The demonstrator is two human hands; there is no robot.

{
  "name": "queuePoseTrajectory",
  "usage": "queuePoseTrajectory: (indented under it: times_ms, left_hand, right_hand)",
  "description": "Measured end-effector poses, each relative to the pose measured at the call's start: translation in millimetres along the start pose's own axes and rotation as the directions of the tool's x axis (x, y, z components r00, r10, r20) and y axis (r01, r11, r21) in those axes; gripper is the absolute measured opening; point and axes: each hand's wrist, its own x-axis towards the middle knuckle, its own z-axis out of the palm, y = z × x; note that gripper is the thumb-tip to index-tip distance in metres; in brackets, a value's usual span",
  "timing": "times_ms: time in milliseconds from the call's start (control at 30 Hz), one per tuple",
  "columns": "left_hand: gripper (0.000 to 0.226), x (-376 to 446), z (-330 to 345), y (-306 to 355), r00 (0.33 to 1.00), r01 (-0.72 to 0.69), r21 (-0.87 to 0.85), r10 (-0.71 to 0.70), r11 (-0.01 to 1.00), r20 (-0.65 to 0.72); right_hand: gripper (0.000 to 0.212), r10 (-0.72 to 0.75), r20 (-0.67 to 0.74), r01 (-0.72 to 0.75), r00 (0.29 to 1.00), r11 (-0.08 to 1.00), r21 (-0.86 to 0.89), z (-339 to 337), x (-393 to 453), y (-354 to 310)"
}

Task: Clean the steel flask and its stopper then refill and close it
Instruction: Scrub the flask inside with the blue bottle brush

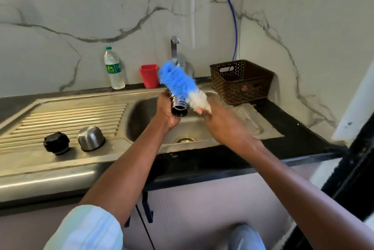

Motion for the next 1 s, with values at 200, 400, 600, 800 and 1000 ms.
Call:
queuePoseTrajectory:
  times_ms: [200,400,600,800,1000]
  left_hand:
    - [0.053,7,-11,11,0.999,0.013,0.075,-0.016,0.997,0.041]
    - [0.064,18,-17,31,0.995,0.004,0.146,-0.019,0.989,0.101]
    - [0.060,30,-33,46,0.993,-0.058,0.157,0.041,0.986,0.111]
    - [0.055,35,-49,57,0.994,-0.070,0.133,0.057,0.989,0.096]
    - [0.055,36,-57,64,0.995,-0.046,0.148,0.033,0.988,0.093]
  right_hand:
    - [0.040,-0.053,-0.050,0.051,0.997,0.998,-0.032,-9,42,4]
    - [0.043,-0.071,-0.154,0.070,0.986,0.997,-0.012,-3,85,3]
    - [0.045,-0.175,-0.203,0.176,0.963,0.984,-0.015,31,117,0]
    - [0.051,-0.344,-0.186,0.347,0.920,0.938,-0.016,59,134,-3]
    - [0.048,-0.342,-0.248,0.368,0.907,0.927,0.067,71,146,-3]
